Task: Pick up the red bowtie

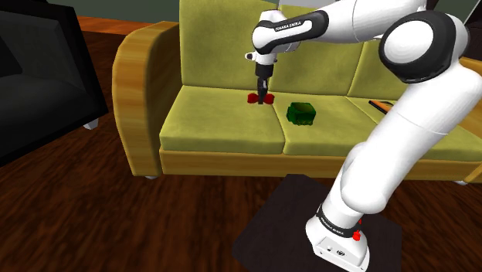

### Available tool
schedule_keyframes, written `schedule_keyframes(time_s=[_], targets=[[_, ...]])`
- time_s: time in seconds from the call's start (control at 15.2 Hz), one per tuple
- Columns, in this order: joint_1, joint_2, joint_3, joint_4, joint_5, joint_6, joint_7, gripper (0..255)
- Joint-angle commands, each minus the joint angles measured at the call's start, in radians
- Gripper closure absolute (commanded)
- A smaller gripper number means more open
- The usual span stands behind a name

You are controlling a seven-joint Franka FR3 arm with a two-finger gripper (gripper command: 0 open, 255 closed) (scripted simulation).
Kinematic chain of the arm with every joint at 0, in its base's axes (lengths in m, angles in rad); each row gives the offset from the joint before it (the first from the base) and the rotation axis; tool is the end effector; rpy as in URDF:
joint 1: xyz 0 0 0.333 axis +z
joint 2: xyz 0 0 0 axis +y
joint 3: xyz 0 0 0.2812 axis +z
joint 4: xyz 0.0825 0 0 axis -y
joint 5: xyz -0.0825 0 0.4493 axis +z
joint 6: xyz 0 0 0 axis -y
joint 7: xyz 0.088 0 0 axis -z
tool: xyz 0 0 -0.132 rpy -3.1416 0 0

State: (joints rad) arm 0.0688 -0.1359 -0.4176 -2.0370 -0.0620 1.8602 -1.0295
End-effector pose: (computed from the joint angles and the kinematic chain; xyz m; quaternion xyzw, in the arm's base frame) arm 0.5412 -0.2061 0.4127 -0.9382 -0.3450 0.0213 0.0149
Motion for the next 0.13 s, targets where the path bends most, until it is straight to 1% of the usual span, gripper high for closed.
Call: schedule_keyframes(time_s=[0.0,0.07], targets=[[0.000,-0.005,0.000,0.011,-0.002,-0.015,-0.001,255],[0.000,-0.005,0.000,0.011,-0.002,-0.015,-0.001,255]])
